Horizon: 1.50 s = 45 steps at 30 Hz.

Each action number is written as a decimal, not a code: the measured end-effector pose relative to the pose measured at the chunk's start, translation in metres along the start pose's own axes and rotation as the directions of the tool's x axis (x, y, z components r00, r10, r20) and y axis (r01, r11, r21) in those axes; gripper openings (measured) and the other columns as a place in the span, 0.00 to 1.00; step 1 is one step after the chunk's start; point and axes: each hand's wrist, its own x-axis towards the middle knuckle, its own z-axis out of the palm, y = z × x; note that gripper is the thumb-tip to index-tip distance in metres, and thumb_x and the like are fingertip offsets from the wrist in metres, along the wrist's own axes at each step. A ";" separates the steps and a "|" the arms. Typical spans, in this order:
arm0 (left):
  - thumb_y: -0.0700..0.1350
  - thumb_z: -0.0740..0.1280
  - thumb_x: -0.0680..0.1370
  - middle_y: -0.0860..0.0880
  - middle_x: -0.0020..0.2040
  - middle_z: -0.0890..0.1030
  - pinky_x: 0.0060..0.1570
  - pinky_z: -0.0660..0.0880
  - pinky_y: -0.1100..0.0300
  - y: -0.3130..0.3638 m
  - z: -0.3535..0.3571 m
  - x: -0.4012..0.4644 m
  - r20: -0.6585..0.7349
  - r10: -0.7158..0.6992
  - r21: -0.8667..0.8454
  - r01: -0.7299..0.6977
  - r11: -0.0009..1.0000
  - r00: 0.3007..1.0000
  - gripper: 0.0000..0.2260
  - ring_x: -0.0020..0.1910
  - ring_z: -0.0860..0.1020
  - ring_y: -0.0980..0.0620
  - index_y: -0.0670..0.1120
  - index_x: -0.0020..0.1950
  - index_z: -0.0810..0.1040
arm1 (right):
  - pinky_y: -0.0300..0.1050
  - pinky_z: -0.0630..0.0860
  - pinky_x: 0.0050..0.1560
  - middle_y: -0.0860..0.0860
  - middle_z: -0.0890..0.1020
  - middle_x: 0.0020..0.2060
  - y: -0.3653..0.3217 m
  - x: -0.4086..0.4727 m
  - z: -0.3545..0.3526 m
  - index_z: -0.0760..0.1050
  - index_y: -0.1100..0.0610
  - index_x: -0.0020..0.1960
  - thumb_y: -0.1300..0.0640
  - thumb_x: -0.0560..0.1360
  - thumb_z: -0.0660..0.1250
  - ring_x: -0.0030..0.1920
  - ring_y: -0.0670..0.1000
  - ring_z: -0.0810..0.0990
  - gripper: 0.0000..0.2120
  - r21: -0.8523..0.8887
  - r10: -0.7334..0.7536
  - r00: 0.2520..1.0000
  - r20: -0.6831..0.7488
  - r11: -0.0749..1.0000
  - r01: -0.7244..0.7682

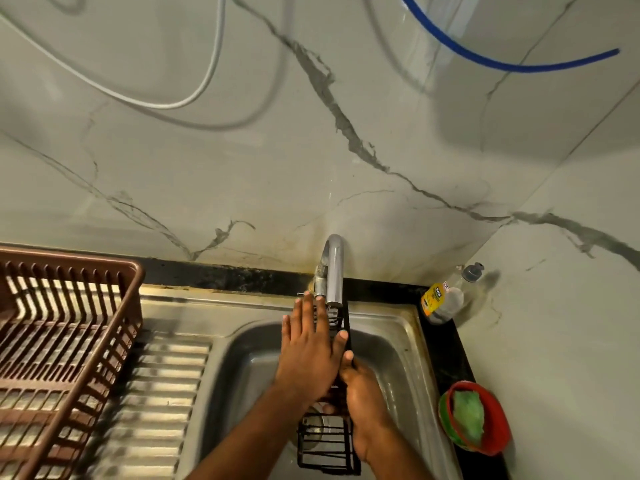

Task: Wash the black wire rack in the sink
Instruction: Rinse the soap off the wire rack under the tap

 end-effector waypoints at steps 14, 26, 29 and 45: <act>0.62 0.39 0.85 0.44 0.82 0.59 0.82 0.45 0.48 0.007 -0.004 0.010 -0.071 0.096 0.122 -0.087 0.989 0.993 0.31 0.83 0.52 0.48 0.47 0.82 0.57 | 0.40 0.62 0.23 0.55 0.82 0.32 0.001 0.030 -0.018 0.82 0.59 0.50 0.51 0.86 0.54 0.23 0.47 0.69 0.20 -0.129 -0.034 0.997 0.072 0.991 0.043; 0.62 0.52 0.83 0.44 0.69 0.77 0.77 0.58 0.52 0.014 -0.033 0.032 -0.170 0.194 0.190 -0.161 0.968 0.966 0.22 0.72 0.70 0.43 0.52 0.63 0.80 | 0.40 0.57 0.25 0.61 0.87 0.38 -0.016 0.040 -0.037 0.81 0.61 0.53 0.45 0.86 0.49 0.23 0.49 0.65 0.27 -0.245 -0.022 0.967 0.253 0.966 0.086; 0.66 0.56 0.81 0.43 0.61 0.80 0.66 0.72 0.56 0.002 -0.047 0.045 -0.110 0.149 0.170 -0.129 0.977 0.983 0.27 0.62 0.77 0.46 0.47 0.61 0.82 | 0.36 0.58 0.22 0.61 0.87 0.38 -0.022 0.032 -0.037 0.81 0.64 0.53 0.46 0.86 0.51 0.21 0.46 0.69 0.26 -0.263 -0.013 0.944 0.329 0.959 0.105; 0.58 0.66 0.81 0.51 0.24 0.74 0.30 0.72 0.58 -0.055 -0.074 0.052 -0.223 -0.281 -0.178 0.244 0.953 0.934 0.26 0.24 0.74 0.53 0.46 0.27 0.73 | 0.37 0.79 0.42 0.46 0.84 0.37 -0.052 0.056 -0.038 0.79 0.46 0.45 0.45 0.83 0.60 0.36 0.40 0.83 0.12 -0.768 -0.257 0.926 0.276 0.520 0.373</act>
